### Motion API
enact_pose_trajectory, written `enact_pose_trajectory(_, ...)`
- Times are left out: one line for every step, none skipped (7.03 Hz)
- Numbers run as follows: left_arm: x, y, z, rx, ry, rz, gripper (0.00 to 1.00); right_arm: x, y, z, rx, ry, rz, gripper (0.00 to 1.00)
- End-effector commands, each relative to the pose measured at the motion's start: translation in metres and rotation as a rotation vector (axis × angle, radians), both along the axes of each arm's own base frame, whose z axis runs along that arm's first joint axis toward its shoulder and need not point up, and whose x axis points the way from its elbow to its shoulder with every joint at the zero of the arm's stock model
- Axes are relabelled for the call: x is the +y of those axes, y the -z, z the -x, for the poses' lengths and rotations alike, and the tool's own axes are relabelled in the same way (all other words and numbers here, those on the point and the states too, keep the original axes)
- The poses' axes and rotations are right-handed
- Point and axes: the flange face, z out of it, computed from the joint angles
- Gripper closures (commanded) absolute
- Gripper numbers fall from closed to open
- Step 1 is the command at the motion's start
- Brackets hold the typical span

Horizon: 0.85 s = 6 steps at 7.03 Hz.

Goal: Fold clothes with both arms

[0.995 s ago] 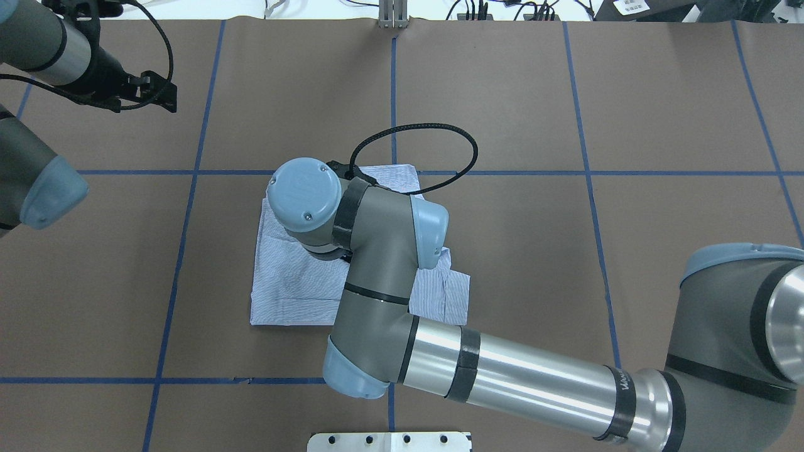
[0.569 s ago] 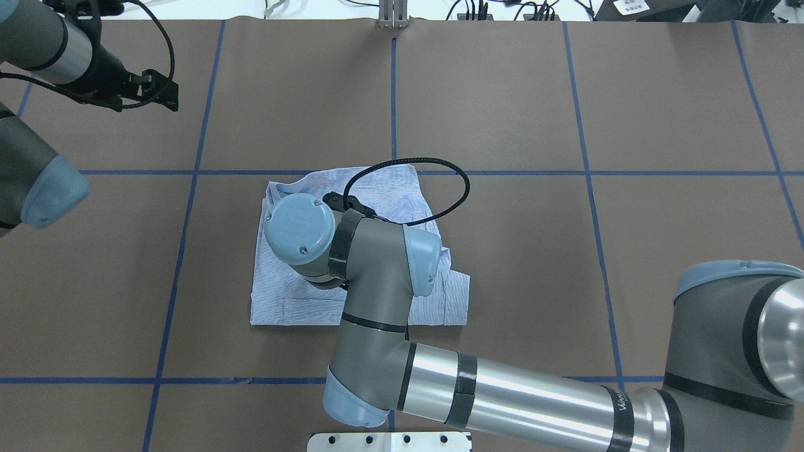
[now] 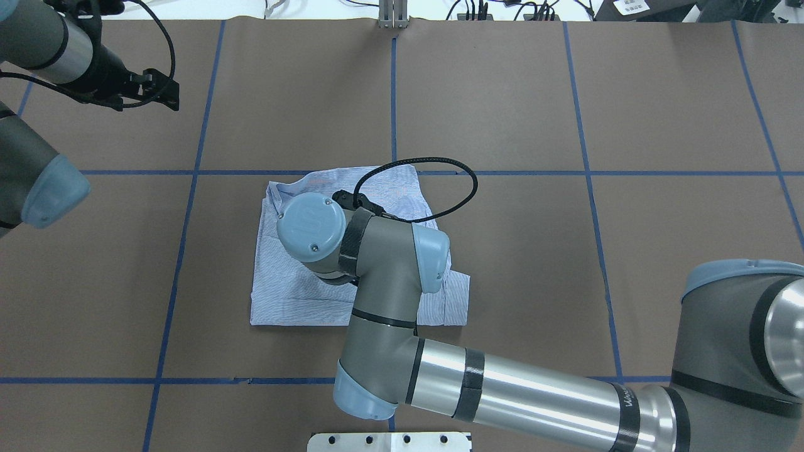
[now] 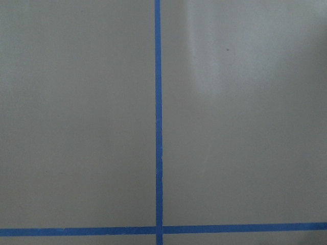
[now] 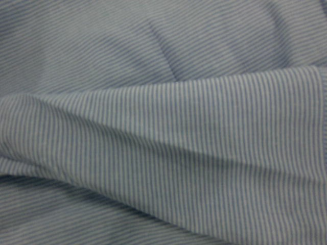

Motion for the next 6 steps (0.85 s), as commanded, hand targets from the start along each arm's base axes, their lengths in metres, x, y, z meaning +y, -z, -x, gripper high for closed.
enact_pose_trajectory(0.0, -0.001, -0.001, -0.001, -0.001, 0.002, 0.0, -0.03, -0.003, -0.016, 0.01, -0.003, -0.038, 0.0)
enact_pose_trajectory(0.0, 0.0, -0.001, 0.0, -0.001, 0.0, 0.0, -0.045, -0.007, -0.023, 0.019, -0.012, -0.05, 0.0)
enact_pose_trajectory(0.0, 0.0, -0.002, 0.0, -0.004, 0.002, 0.0, -0.056, -0.013, -0.025, 0.039, -0.014, -0.075, 0.0)
enact_pose_trajectory(0.0, -0.001, -0.004, -0.001, -0.004, 0.003, 0.0, -0.058, -0.015, -0.025, 0.047, -0.016, -0.084, 0.0)
enact_pose_trajectory(-0.002, -0.002, -0.004, -0.002, -0.005, 0.002, 0.0, -0.057, -0.007, -0.025, 0.036, -0.022, -0.081, 0.0)
enact_pose_trajectory(-0.002, -0.002, -0.005, -0.002, -0.005, 0.002, 0.0, -0.057, -0.006, -0.025, 0.033, -0.023, -0.078, 0.01)
